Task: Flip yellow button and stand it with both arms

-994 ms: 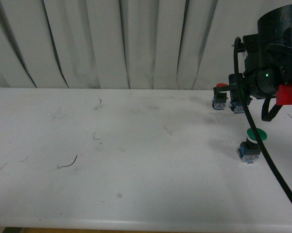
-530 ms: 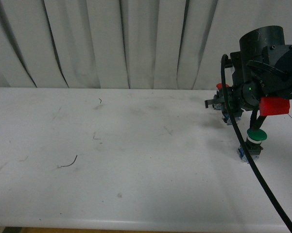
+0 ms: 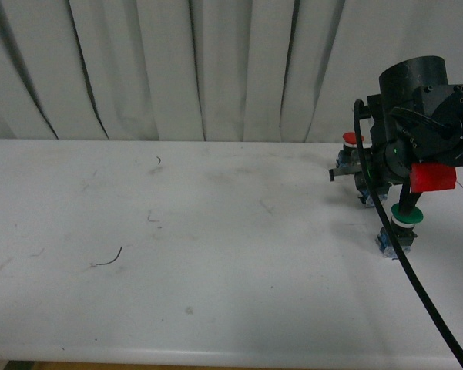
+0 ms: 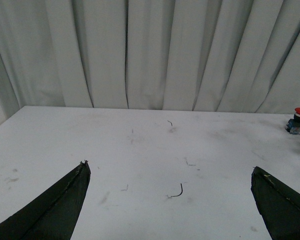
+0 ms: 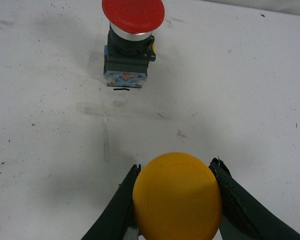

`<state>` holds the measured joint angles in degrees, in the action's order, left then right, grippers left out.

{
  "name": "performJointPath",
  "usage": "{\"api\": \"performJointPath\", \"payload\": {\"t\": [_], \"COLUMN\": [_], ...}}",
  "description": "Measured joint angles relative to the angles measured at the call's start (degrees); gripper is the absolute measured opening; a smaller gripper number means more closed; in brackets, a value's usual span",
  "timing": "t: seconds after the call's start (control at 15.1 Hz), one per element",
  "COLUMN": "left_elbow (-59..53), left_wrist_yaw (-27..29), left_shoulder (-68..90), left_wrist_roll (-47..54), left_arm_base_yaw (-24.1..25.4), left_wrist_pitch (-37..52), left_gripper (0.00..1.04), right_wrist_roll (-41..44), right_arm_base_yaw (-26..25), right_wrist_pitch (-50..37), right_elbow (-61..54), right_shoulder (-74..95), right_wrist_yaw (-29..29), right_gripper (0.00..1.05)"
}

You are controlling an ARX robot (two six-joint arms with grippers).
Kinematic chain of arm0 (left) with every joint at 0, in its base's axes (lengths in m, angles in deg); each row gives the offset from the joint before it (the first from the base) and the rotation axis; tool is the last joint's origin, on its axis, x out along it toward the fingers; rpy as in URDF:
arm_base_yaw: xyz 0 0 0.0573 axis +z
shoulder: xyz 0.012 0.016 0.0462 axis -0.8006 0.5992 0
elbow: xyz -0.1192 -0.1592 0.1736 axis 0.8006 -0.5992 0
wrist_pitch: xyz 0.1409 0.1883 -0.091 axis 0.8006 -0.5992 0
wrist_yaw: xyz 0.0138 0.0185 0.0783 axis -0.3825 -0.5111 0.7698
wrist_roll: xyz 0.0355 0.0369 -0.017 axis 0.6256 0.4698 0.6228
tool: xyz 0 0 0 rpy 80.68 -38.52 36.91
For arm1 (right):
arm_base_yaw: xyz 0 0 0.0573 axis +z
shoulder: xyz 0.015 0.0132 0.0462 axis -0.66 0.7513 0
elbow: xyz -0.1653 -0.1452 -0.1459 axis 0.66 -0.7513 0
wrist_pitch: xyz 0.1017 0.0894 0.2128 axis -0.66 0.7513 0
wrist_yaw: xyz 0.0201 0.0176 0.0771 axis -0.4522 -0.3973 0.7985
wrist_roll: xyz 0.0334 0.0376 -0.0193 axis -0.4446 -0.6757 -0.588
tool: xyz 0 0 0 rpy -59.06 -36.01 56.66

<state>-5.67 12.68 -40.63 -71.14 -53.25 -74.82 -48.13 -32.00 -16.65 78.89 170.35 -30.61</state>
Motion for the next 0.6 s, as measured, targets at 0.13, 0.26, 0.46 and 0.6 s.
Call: {"api": "performJointPath", "payload": {"t": [0.13,0.26,0.46,0.6], "left_elbow": [0.0,0.0,0.0,0.0], "left_wrist_yaw": [0.0,0.0,0.0,0.0], "left_shoulder": [0.0,0.0,0.0,0.0], "left_wrist_roll": [0.0,0.0,0.0,0.0], "left_arm_base_yaw": [0.0,0.0,0.0,0.0], "left_wrist_pitch": [0.0,0.0,0.0,0.0], "left_gripper": [0.98,0.98,0.98,0.98], "right_wrist_roll": [-0.1,-0.3,-0.3,-0.3], "right_arm_base_yaw": [0.0,0.0,0.1,0.1], "right_wrist_pitch": [-0.1,0.0,0.0,0.2], "right_elbow": [0.0,0.0,0.0,0.0], "right_shoulder": [0.0,0.0,0.0,0.0], "right_wrist_yaw": [0.3,0.5,0.4,0.2], "right_gripper": [0.36,0.36,0.36,0.36]}}
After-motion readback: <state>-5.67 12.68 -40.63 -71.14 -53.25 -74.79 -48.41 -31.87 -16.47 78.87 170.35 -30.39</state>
